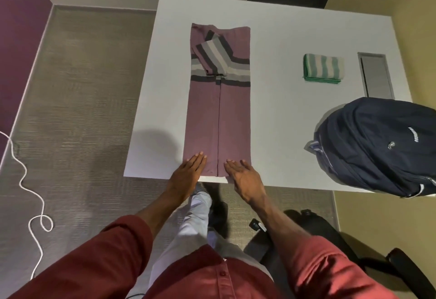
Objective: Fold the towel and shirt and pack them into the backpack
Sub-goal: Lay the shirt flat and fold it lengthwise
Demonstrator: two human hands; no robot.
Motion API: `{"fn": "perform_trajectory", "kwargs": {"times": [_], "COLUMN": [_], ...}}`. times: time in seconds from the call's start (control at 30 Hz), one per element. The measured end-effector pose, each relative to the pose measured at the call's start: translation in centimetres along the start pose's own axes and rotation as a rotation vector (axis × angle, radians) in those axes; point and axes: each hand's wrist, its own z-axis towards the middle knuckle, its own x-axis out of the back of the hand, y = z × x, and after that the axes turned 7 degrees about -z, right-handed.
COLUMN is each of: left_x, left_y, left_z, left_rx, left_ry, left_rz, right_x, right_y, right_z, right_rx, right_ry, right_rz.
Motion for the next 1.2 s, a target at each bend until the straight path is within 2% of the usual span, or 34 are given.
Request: {"fn": "perform_trajectory", "kwargs": {"times": [0.17,0.27,0.37,0.4,0.47,0.53,0.67,0.8,0.9,0.97,1.03,1.07,1.13,1.2], "left_x": [-0.4,-0.5,0.1,-0.1,-0.1,1.6,7.5,11.8,14.8,15.2,16.6,17.3,18.4,19.1], "left_y": [1.3,2.1,2.3,2.1,1.7,1.7,2.5,1.7,0.5,-0.9,-2.2,-2.9,-5.0,-6.4], "left_z": [-2.6,-4.7,-6.1,-6.4,-6.6,-5.6,-2.4,1.1,4.0,7.0,9.2,10.3,12.7,14.6], "left_rx": [-0.020,-0.042,-0.144,-0.184,-0.231,-0.213,0.034,0.120,0.180,0.223,0.200,0.173,0.075,-0.012], "left_ry": [-0.020,-0.038,-0.058,-0.044,0.084,0.163,-0.006,0.077,0.109,0.174,0.160,0.137,0.166,0.263], "left_rz": [-0.064,-0.121,-0.124,-0.113,-0.102,-0.125,-0.077,-0.020,-0.236,-0.266,-0.243,-0.152,-0.006,-0.033], "right_x": [0.9,2.4,3.8,4.5,6.1,7.3,9.8,13.3,15.2,16.2,17.2,17.7,18.4,19.1], "right_y": [-1.1,-1.6,-1.4,-1.4,-1.4,-0.9,0.4,2.0,3.2,4.1,5.2,5.8,6.9,8.0], "right_z": [-1.9,-2.6,-2.3,-2.1,-1.7,-1.2,0.1,2.7,5.3,7.3,9.5,10.7,12.8,15.0], "right_rx": [0.002,-0.046,-0.009,-0.004,0.001,-0.021,-0.080,-0.051,-0.070,-0.111,-0.159,-0.174,-0.184,-0.175], "right_ry": [-0.099,-0.221,-0.334,-0.357,-0.403,-0.406,-0.271,-0.061,0.070,0.128,0.158,0.169,0.176,0.156], "right_rz": [-0.005,0.044,0.048,0.054,0.061,0.076,0.043,-0.053,-0.074,-0.080,-0.078,-0.069,-0.053,-0.044]}}
